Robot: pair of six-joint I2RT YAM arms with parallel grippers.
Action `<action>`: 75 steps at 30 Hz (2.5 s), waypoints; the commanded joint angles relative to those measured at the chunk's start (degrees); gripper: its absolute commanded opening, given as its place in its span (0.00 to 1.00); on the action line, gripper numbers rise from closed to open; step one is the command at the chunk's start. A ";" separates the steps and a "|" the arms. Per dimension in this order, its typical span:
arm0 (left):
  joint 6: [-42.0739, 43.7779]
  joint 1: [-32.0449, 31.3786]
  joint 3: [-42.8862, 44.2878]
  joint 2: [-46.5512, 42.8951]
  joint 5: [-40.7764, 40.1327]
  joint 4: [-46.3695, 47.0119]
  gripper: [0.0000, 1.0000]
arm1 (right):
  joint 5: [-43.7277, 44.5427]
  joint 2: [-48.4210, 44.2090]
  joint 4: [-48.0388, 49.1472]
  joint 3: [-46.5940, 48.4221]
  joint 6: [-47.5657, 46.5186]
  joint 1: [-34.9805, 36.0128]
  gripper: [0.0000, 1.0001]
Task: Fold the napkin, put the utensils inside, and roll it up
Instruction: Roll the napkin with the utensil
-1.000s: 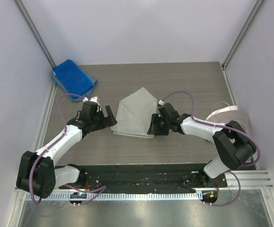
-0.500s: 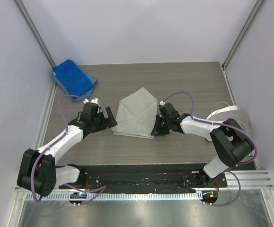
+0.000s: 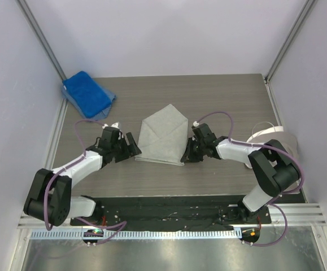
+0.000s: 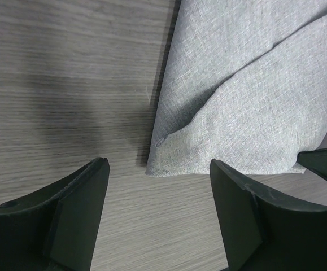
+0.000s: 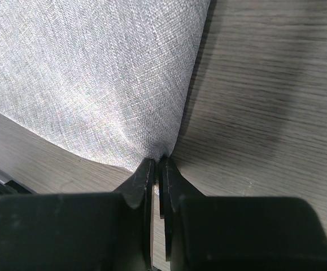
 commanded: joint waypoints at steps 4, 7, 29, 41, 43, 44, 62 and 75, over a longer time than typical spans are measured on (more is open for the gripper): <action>-3.86 0.33 -2.36 2.27 2.73 7.24 0.67 | 1.63 2.96 0.69 -1.48 -0.18 -0.46 0.01; -4.39 0.33 -2.89 3.06 1.94 7.24 0.61 | 1.54 3.04 0.78 -1.48 -0.18 -0.37 0.01; -5.01 0.42 -1.93 9.48 3.43 9.62 0.00 | 2.77 0.33 0.08 -0.86 -2.37 -0.54 0.04; -4.13 2.96 5.46 10.79 11.42 -0.75 0.00 | 17.88 -13.82 -4.68 5.20 -17.40 1.56 0.64; -4.65 3.40 6.34 11.49 13.71 -1.99 0.00 | 21.22 -14.71 -1.95 5.82 -19.42 5.24 0.67; -5.01 3.49 6.60 11.58 14.67 -2.08 0.00 | 23.49 -14.45 -1.25 6.25 -21.78 7.52 0.69; 4.04 8.15 15.22 17.74 22.15 -14.47 0.00 | 50.49 11.99 22.29 19.44 -36.47 36.62 0.76; 3.87 9.47 14.25 18.00 24.09 -13.24 0.00 | 53.83 23.25 27.24 24.71 -42.98 40.06 0.76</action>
